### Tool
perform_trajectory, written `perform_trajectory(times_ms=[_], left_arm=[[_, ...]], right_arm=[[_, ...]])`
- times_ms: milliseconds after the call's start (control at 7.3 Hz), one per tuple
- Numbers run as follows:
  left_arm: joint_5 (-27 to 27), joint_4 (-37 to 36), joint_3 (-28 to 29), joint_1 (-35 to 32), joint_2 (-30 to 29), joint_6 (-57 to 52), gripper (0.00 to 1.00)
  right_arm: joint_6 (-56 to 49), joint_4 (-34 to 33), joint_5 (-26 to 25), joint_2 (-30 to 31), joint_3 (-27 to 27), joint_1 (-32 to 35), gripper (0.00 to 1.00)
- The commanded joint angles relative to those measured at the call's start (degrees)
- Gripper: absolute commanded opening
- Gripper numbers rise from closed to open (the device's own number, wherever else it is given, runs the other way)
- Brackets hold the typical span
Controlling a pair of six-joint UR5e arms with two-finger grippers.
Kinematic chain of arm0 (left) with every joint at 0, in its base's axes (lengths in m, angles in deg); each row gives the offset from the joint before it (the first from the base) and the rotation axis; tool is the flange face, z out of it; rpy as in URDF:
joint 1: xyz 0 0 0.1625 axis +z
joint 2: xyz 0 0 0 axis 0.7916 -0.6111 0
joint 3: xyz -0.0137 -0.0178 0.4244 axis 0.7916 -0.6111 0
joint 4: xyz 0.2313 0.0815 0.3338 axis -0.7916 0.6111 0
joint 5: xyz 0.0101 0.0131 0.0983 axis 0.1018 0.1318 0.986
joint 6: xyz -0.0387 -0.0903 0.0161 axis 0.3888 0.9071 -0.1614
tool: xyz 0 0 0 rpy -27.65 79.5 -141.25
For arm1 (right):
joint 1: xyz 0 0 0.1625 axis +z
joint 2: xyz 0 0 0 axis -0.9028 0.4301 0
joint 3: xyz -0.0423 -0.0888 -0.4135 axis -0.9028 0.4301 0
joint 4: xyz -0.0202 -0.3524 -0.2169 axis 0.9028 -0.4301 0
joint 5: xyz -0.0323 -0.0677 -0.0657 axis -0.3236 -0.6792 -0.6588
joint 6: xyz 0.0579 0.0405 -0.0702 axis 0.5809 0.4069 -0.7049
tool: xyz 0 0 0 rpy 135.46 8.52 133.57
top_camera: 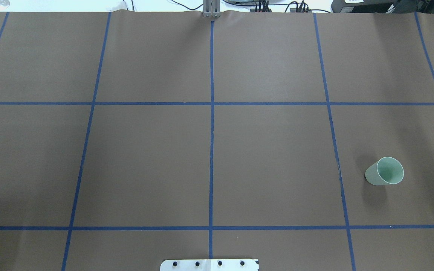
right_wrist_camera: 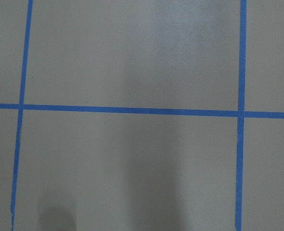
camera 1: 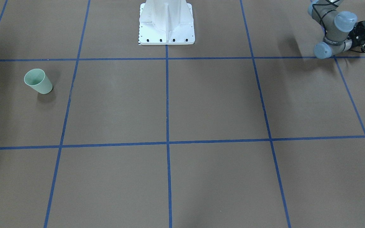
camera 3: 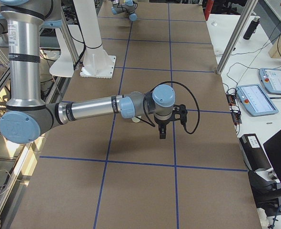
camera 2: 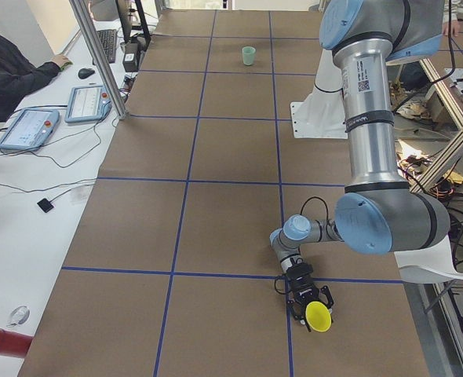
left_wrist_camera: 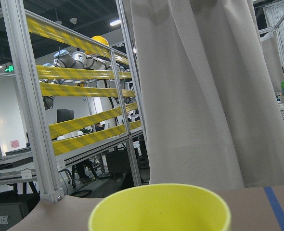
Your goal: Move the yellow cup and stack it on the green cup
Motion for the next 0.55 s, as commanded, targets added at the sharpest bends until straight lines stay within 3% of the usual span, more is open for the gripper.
perform_trajectory(times_ms=[0, 274, 411], left_arm=[[7.4, 0.3, -5.3, -9.57, 1.26, -9.87, 0.0], [17.08, 0.3, -9.28, -21.97, 0.39, -26.1, 0.0], [22.43, 0.38, -9.29, -29.26, -3.1, -35.41, 0.0]], right_arm=[[0.1, -0.05, -0.09, 0.0, -0.22, 0.0, 1.0], [0.18, -0.05, 0.09, 0.0, -0.05, 0.0, 1.0], [0.36, -0.05, 0.18, -0.7, 0.56, 0.0, 1.0]])
